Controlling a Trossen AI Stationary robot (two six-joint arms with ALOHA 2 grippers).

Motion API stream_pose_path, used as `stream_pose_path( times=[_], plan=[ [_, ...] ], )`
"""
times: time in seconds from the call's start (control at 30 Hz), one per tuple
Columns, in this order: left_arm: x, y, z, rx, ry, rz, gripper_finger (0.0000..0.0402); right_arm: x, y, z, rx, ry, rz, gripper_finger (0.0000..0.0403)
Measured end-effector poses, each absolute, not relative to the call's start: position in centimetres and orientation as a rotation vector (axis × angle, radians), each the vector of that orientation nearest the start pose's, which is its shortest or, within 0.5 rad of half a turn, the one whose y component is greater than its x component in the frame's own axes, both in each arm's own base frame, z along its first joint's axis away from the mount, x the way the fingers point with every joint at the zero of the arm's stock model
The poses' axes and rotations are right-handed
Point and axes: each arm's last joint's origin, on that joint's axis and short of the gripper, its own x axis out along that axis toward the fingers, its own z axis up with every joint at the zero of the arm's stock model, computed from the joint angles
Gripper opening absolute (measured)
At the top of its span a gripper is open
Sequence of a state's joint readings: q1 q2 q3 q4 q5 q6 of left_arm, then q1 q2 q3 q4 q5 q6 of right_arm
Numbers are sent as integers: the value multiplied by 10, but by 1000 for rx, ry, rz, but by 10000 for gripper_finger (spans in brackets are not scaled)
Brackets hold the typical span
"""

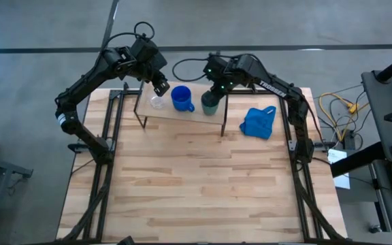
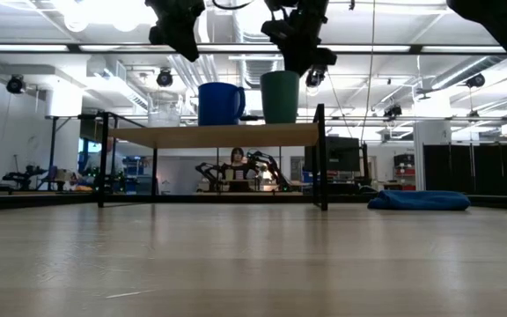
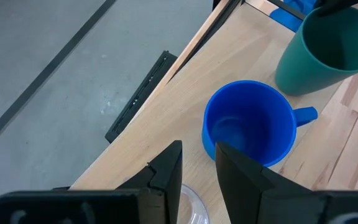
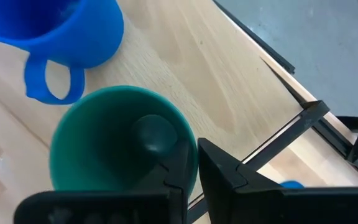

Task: Stack small to large cups/mugs on shelf
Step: Put the green cup on the shelf, then return to Home Position

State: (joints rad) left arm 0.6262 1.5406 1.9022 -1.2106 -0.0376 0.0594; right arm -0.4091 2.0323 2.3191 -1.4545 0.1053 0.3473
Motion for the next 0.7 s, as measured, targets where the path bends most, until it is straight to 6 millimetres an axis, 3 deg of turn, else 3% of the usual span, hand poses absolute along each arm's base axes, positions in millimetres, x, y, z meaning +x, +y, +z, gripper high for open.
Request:
stream_pose_path(
  times=[0.17,0.4,0.7],
  plan=[
    [229,167,438,-196,844,597,83,356,-157,391,475,1034,-651,29],
    [229,167,438,-198,844,597,83,331,-145,422,466,952,-640,29],
    [225,152,442,-343,802,381,82,295,-95,462,404,899,-534,29]
  ],
)
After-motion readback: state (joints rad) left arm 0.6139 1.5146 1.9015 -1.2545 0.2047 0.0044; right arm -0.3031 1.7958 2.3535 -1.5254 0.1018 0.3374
